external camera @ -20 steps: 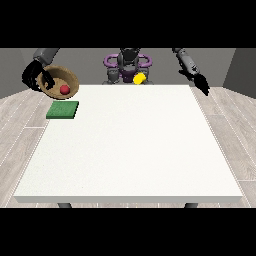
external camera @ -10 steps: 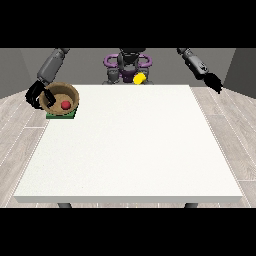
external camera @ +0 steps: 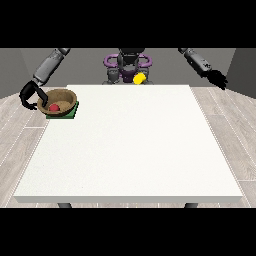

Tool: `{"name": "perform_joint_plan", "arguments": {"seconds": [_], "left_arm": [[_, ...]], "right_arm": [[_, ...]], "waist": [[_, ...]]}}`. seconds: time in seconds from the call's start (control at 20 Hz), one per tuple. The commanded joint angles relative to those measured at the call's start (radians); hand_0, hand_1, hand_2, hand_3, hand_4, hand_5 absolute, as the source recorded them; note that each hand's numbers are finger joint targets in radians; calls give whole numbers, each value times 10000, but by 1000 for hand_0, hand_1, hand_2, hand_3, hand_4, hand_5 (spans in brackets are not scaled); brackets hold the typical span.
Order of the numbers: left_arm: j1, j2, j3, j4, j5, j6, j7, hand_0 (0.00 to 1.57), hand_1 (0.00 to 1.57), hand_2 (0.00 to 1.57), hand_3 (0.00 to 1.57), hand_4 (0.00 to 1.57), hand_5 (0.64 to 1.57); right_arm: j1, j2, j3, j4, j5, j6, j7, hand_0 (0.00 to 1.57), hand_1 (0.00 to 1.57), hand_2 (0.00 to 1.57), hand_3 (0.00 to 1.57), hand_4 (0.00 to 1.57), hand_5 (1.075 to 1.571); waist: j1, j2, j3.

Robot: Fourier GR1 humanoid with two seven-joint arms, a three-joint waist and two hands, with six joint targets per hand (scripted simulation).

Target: Pick the cup and pour the ball into the bowl, then pick the bowl and place it on the pad

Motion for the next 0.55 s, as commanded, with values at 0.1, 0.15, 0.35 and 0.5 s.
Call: {"name": "perform_joint_plan", "arguments": {"seconds": [0.1,0.15,0.35,0.5], "left_arm": [[567,261,392,-152,421,-345,-15,0,0,0,0,866,1167],[333,586,499,-55,640,-643,421,0,0,0,0,872,1175],[470,-67,121,-606,453,-183,381,0,0,0,0,883,1213],[635,-125,51,344,85,7,286,0,0,0,0,883,1213]], "right_arm": [[-588,-878,-667,700,-561,808,89,0,0,540,0,0,1254],[-889,-1416,-700,744,-604,1177,695,0,0,503,0,0,1264],[-1437,-1276,-849,994,-771,1148,548,0,0,442,0,0,1295],[-1337,-69,-616,137,-1125,2129,-60,0,0,102,369,501,1371]], "waist": [[-191,-194,-10],[-87,-269,-11],[-178,2,-5],[-513,-1318,-30]]}}
